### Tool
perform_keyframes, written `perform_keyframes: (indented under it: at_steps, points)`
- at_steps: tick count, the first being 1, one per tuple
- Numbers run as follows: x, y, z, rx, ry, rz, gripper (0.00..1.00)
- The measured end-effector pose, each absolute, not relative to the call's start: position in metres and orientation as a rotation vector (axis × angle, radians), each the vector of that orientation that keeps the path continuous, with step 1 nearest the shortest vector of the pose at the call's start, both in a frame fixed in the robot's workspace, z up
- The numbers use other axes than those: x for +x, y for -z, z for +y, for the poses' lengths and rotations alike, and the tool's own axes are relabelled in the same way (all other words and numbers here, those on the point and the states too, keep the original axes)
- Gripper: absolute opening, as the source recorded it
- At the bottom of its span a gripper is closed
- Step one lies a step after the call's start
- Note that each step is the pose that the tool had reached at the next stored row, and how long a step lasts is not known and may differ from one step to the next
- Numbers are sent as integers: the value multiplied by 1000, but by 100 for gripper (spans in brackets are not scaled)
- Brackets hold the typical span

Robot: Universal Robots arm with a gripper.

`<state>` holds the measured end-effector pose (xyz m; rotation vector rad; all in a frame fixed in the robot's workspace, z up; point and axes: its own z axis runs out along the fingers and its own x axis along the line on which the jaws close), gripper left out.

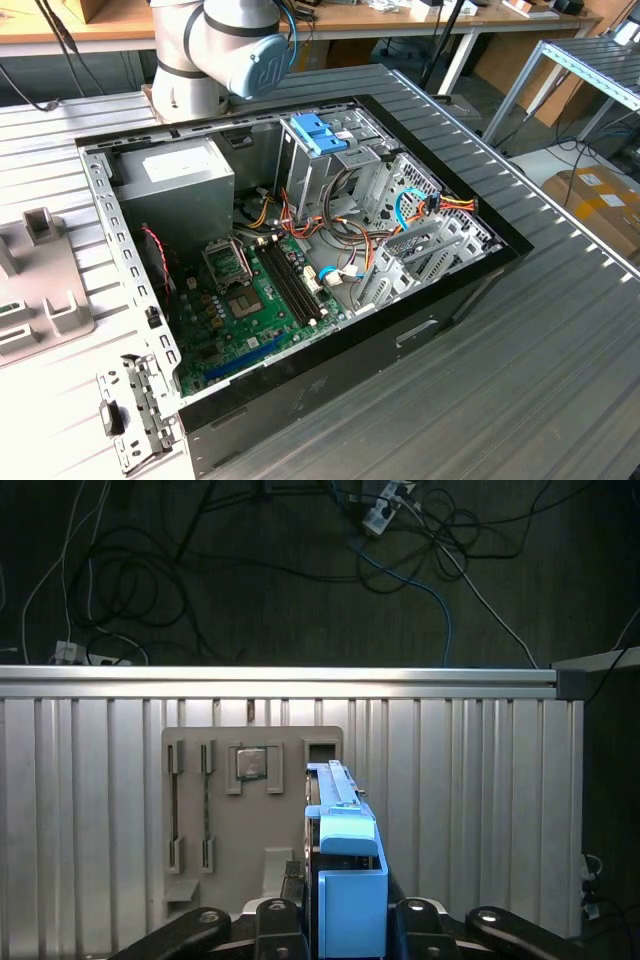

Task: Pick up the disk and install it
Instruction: 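Pick up the disk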

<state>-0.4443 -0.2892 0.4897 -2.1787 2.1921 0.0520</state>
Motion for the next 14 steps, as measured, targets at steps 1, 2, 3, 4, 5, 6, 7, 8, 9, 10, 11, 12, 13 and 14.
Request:
perform_keyframes:
  at_steps: [1,2,3,4,5,6,7,8,9,10,11,12,13,14]
  points:
    - [-444,-490,-290,-2179,-52,2192,37]
    - [-444,-490,-291,-2179,-52,2192,37]
    - [-444,-490,-291,-2179,-52,2192,37]
    - [-444,-490,-292,-2179,-52,2192,37]
    - [-444,-490,-293,-2179,-52,2192,37]
    - [-444,-490,-294,-2179,-52,2192,37]
    - [-444,-490,-295,-2179,-52,2192,37]
    - [-444,-490,-295,-2179,-52,2192,37]
    - [-444,-490,-296,-2179,-52,2192,37]
    - [-444,-490,-297,-2179,-52,2192,37]
    - [-444,-490,-298,-2179,-52,2192,37]
    - [-444,-490,-299,-2179,-52,2192,37]
    - [-444,-490,-300,-2179,-52,2192,37]
    - [-444,-490,-300,-2179,-52,2192,37]
